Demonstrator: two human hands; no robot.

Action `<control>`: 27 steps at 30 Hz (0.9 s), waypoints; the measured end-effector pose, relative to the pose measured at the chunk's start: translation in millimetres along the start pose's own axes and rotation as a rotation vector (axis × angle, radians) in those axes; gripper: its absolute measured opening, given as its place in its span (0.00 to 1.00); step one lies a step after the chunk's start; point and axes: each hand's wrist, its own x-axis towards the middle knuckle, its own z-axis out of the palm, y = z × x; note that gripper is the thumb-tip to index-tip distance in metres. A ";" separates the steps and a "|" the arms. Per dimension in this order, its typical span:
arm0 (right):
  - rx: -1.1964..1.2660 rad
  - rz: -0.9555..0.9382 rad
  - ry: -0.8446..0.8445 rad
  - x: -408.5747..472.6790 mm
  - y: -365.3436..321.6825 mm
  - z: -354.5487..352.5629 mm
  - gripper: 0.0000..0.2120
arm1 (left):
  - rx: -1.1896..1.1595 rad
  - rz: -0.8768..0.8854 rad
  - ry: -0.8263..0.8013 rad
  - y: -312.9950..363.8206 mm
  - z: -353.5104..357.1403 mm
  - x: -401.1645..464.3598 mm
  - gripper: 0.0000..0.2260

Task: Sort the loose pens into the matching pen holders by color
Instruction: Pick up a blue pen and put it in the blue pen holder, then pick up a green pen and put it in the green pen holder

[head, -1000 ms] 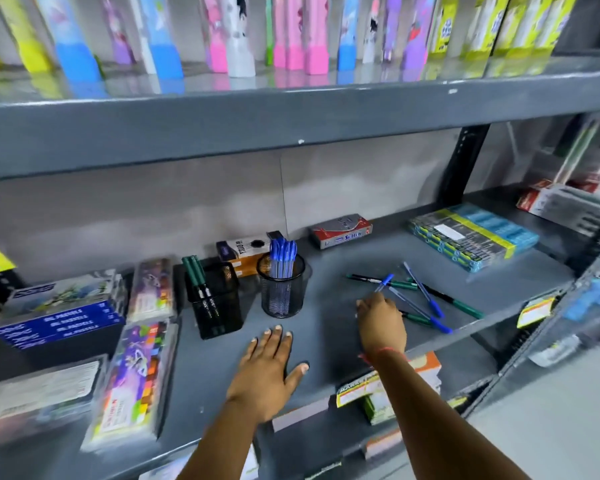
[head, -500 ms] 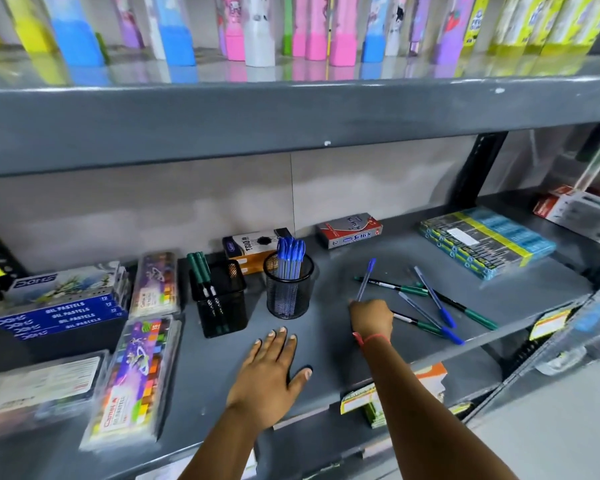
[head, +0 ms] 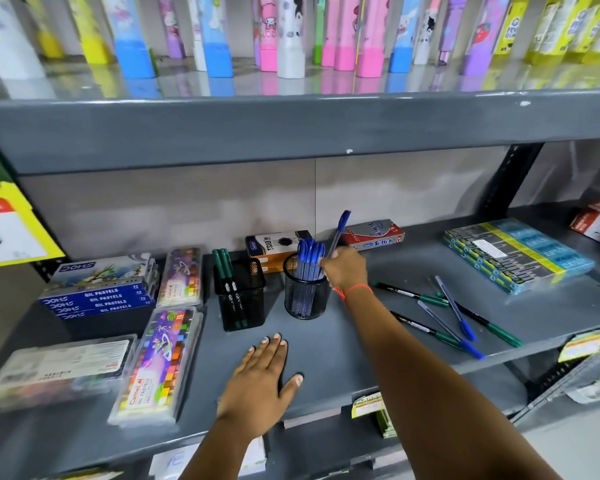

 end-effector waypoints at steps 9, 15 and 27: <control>0.073 0.013 -0.019 4.9 9.9 -1.7 0.11 | 0.024 -0.009 -0.001 1.0 -0.4 1.1 0.52; -0.377 0.045 0.181 -7.5 56.7 -25.8 0.12 | 0.011 0.001 -0.004 0.6 0.0 -0.3 0.52; -1.010 -0.132 -0.010 -40.4 98.7 -21.8 0.17 | 0.032 0.007 0.011 0.8 0.1 -0.3 0.52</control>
